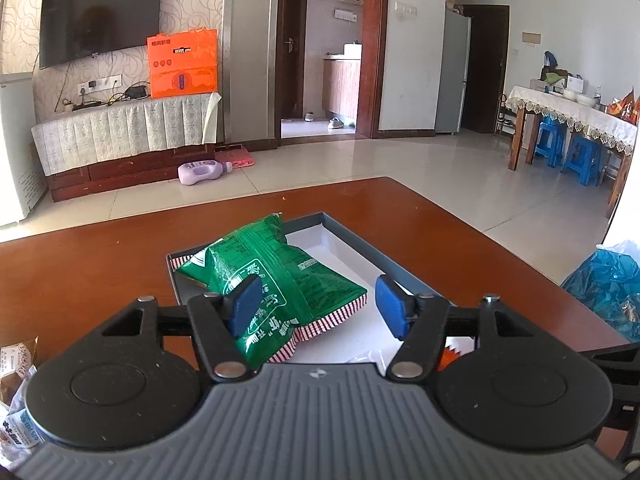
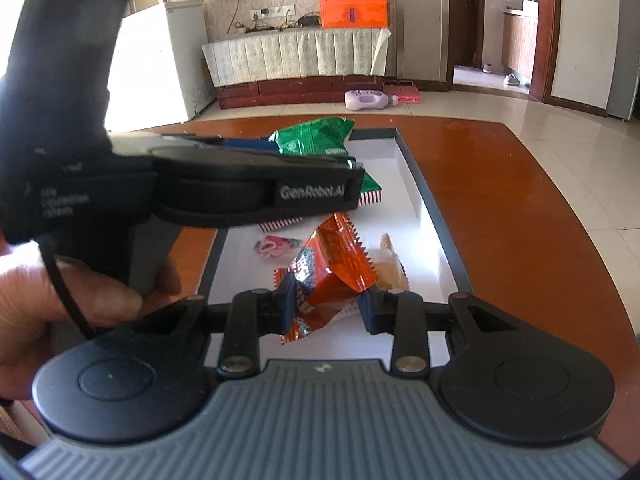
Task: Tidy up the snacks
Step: 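Open the left gripper while the right gripper opens, releasing both items in the tray, then move both grippers back from the tray to the snack pile, then grasp a brown wrapped chocolate with the left gripper while the right grasps a small clear-wrapped candy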
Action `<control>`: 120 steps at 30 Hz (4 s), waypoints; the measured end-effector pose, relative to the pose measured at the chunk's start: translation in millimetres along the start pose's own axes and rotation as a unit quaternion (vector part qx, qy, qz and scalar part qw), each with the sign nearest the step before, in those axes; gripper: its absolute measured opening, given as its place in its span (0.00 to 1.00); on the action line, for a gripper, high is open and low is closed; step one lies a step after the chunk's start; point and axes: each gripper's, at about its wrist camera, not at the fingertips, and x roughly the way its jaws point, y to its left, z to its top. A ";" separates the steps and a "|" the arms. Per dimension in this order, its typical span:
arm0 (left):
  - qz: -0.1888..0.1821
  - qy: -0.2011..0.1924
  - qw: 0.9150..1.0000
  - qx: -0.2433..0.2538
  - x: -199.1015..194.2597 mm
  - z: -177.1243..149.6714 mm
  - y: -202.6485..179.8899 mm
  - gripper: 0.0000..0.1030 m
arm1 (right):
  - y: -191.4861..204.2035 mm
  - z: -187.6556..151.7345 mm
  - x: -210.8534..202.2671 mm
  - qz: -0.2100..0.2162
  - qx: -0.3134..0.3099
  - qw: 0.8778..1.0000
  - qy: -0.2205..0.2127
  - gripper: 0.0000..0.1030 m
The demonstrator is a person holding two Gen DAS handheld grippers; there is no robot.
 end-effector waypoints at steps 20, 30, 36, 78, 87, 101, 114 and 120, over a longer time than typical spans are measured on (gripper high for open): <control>0.023 -0.022 0.999 -0.018 -47.9 -0.2 13.4 0.76 | 9.3 5.0 -24.4 -0.017 0.009 0.996 -0.082 0.63; 0.065 -0.018 0.997 -0.036 -93.4 -6.6 41.9 0.77 | 39.0 12.3 -25.4 0.020 -0.006 0.995 -0.099 0.63; 0.093 -0.018 0.994 -0.045 -127.5 -13.6 66.4 0.77 | 64.6 15.4 -24.2 0.049 -0.028 0.993 -0.103 0.63; 0.184 0.032 0.979 -0.084 -178.1 -46.2 203.6 0.77 | 147.9 15.1 88.5 0.087 -0.139 0.986 0.003 0.34; 0.158 0.061 0.982 -0.080 -164.4 -60.1 206.1 0.77 | 144.9 18.9 84.4 0.098 -0.134 0.986 0.017 0.22; 0.045 0.095 0.994 0.028 -145.6 -75.5 146.4 0.65 | 114.1 15.7 50.8 0.091 -0.095 0.991 0.020 0.21; -0.009 0.088 0.995 0.048 -146.4 -78.7 133.9 0.42 | 101.7 21.9 41.8 0.100 -0.083 0.991 0.012 0.21; 0.007 0.132 0.990 0.056 -126.8 -90.7 135.5 0.38 | 104.5 22.7 40.0 0.104 -0.083 0.991 0.009 0.21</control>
